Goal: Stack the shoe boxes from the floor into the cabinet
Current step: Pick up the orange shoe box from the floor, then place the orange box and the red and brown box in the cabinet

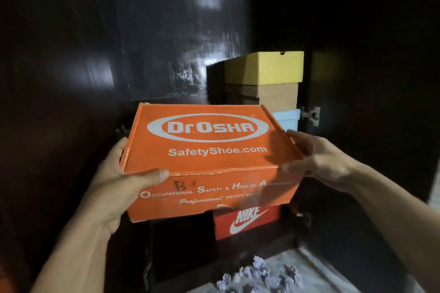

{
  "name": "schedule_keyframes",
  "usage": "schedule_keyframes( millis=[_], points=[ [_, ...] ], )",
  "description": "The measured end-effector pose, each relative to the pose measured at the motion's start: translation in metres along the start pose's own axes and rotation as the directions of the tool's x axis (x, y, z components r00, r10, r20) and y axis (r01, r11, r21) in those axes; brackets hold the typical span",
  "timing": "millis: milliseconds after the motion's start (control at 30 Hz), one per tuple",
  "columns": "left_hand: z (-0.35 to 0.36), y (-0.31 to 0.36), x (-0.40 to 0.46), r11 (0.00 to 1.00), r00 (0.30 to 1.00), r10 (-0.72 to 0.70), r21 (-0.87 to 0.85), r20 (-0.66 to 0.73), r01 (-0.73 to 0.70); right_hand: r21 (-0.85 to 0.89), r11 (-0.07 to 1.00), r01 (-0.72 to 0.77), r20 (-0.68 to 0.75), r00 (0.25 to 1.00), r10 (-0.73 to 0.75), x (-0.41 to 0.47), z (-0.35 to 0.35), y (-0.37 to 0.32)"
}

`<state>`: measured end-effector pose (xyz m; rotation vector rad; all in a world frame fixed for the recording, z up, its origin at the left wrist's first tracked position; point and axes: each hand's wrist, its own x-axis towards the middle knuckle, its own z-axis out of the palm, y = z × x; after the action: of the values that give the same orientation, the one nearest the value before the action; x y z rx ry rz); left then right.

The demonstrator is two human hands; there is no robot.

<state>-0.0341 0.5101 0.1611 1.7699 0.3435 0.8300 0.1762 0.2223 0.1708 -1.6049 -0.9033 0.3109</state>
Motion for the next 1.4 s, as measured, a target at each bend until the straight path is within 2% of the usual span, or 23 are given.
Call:
schedule_keyframes(
  millis=[167,233,300,333,400,467,500,600,633,733,867,967,1100,1233,1300,1400],
  points=[
    [0.009,-0.017,0.018,0.998,0.982,-0.027,-0.065,-0.188,0.015,-0.153,0.988,0.004,-0.140,0.990,-0.026,0.048,0.023,0.012],
    [0.019,-0.022,0.031,0.995,0.968,-0.057,-0.093,-0.245,0.035,-0.209,0.978,-0.015,-0.241,0.970,-0.037,0.065,0.026,0.018],
    [0.027,-0.021,0.045,0.993,0.930,-0.026,-0.113,-0.367,-0.017,-0.310,0.950,-0.028,-0.373,0.923,-0.094,0.083,0.028,0.022],
    [0.032,-0.020,0.052,0.996,0.892,0.026,-0.060,-0.452,-0.059,-0.392,0.919,-0.033,-0.438,0.886,-0.154,0.092,0.031,0.023],
    [0.046,-0.018,0.067,0.965,0.764,0.216,0.253,-0.609,-0.071,-0.621,0.778,-0.093,-0.533,0.778,-0.333,0.108,0.040,0.023],
    [0.066,-0.019,0.082,0.841,0.639,0.461,0.533,-0.616,-0.093,-0.773,0.627,-0.096,-0.501,0.698,-0.512,0.122,0.057,0.026],
    [0.076,-0.021,0.090,0.787,0.630,0.532,0.605,-0.566,-0.122,-0.797,0.601,-0.063,-0.469,0.692,-0.549,0.129,0.066,0.026],
    [0.092,-0.036,0.118,0.730,0.722,0.536,0.670,-0.439,-0.134,-0.822,0.569,0.040,-0.367,0.726,-0.581,0.150,0.077,0.028],
    [0.093,-0.044,0.127,0.713,0.738,0.528,0.691,-0.421,-0.116,-0.833,0.552,0.039,-0.334,0.760,-0.557,0.158,0.078,0.030],
    [0.095,-0.060,0.147,0.668,0.783,0.509,0.738,-0.357,-0.098,-0.845,0.528,-0.087,-0.296,0.898,-0.325,0.179,0.080,0.037],
    [0.091,-0.069,0.173,0.671,0.892,0.374,0.738,-0.254,-0.071,-0.864,0.494,-0.097,-0.234,0.946,-0.223,0.204,0.082,0.035],
    [0.082,-0.076,0.190,0.640,0.932,0.315,0.766,-0.180,-0.069,-0.885,0.457,-0.095,-0.179,0.973,-0.143,0.219,0.083,0.035],
    [0.074,-0.080,0.205,0.637,0.962,0.258,0.764,-0.087,-0.102,-0.882,0.453,-0.129,-0.147,0.989,-0.003,0.234,0.086,0.036],
    [0.063,-0.081,0.211,0.731,0.977,0.213,0.668,-0.032,-0.137,-0.888,0.448,-0.104,-0.097,0.995,0.039,0.239,0.083,0.036],
    [0.066,-0.077,0.208,0.761,0.965,0.240,0.638,-0.108,-0.118,-0.880,0.464,-0.102,-0.122,0.992,-0.013,0.236,0.074,0.035],
    [0.082,-0.064,0.196,0.778,0.876,0.384,0.612,-0.292,-0.137,-0.876,0.472,-0.099,-0.195,0.968,-0.157,0.220,0.057,0.030]
  ],
)
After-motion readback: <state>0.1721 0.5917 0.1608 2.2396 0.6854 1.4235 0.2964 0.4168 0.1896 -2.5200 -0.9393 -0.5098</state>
